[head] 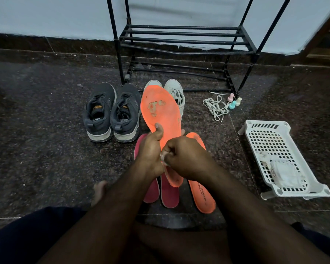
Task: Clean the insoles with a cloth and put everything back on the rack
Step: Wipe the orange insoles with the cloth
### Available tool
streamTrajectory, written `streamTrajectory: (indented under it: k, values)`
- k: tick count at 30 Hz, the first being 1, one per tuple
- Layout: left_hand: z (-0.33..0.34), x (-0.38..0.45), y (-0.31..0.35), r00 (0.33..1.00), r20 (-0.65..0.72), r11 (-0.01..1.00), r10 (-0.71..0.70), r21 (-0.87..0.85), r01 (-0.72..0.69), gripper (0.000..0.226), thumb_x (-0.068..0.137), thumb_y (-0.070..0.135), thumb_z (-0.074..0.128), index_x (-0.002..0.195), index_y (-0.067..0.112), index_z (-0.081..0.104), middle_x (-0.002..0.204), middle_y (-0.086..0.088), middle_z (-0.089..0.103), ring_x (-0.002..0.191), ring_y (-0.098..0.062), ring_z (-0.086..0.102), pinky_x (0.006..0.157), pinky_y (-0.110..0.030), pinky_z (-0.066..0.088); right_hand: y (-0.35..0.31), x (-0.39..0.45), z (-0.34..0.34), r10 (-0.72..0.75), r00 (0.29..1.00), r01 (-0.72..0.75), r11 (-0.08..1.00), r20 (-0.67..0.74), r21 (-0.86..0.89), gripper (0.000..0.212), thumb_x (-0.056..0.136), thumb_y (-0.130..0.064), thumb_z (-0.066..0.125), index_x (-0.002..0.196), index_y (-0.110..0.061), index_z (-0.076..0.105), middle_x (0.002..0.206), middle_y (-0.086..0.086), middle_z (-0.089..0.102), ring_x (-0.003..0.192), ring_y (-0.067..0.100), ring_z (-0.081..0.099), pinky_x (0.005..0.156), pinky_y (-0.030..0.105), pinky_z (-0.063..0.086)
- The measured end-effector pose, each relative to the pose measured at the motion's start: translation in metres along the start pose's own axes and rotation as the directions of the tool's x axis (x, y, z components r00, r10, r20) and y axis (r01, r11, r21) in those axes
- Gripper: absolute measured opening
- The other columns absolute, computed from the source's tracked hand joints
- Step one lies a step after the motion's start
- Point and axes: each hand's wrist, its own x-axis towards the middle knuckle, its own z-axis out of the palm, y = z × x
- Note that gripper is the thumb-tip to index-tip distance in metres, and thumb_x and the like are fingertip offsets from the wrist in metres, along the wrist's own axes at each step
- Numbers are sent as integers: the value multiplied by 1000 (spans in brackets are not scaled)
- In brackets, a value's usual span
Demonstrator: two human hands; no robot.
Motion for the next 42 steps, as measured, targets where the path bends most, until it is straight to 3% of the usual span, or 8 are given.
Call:
streamTrajectory:
  k: [3,8,14,19,25,30,36,42]
  values:
    - [-1,0,8,1000,-1,1000,9,-3,-9,60,101,54,41,131,4,55,121,-25,68,112,-34,67,94,-48,52,1,-3,-6,-3,998,-2,996,57,85,11,78,-11,67,72,-18,73,67,-4,72,65,8,67,66,29,55]
    - [-3,1,1,999,-45,1000,5,16,-4,67,99,53,49,140,1,49,121,-25,64,110,-40,65,97,-54,51,0,5,-7,31,974,-14,997,-226,77,11,81,-14,65,74,-19,71,65,-12,65,61,-4,57,54,11,35]
    - [-2,2,1,1000,-4,1000,-6,24,6,59,103,51,40,134,3,53,123,-25,67,115,-35,66,97,-48,51,-1,-1,-6,-30,998,29,999,51,30,15,83,-13,64,73,-18,73,70,-7,71,69,4,64,65,23,48]
    - [-2,1,1,1000,-11,1000,20,-1,-20,64,99,50,47,139,0,50,123,-24,64,111,-39,65,98,-54,51,3,6,-5,-12,972,8,1000,-236,-21,11,82,-13,64,78,-19,72,81,-6,70,75,7,61,68,25,45]
    - [-1,2,6,1000,3,1000,-12,20,12,61,103,53,37,125,1,60,114,-20,72,103,-30,71,93,-45,51,1,-3,-9,-88,996,88,996,20,24,8,83,-16,69,80,-20,75,75,-6,73,69,3,64,68,26,51]
    - [0,-4,10,995,92,998,-37,-52,42,55,105,48,35,118,1,61,102,-21,72,93,-33,70,100,-49,46,25,6,-36,19,955,60,965,-295,254,2,84,-19,74,86,-21,74,79,-10,73,70,0,66,73,30,56]
    - [6,-12,14,986,138,996,-89,-2,90,52,106,43,34,110,3,65,95,-17,75,81,-27,74,81,-38,58,37,14,-19,103,942,54,894,-321,446,14,81,-12,76,81,-26,71,80,-2,73,75,26,70,73,50,58]
    - [7,-17,11,954,277,988,-119,-58,140,50,100,42,47,135,9,58,126,-16,65,118,-35,60,104,-59,45,34,19,-18,212,827,115,843,-521,526,12,85,-10,71,91,-20,71,88,-5,72,75,10,70,68,37,59]
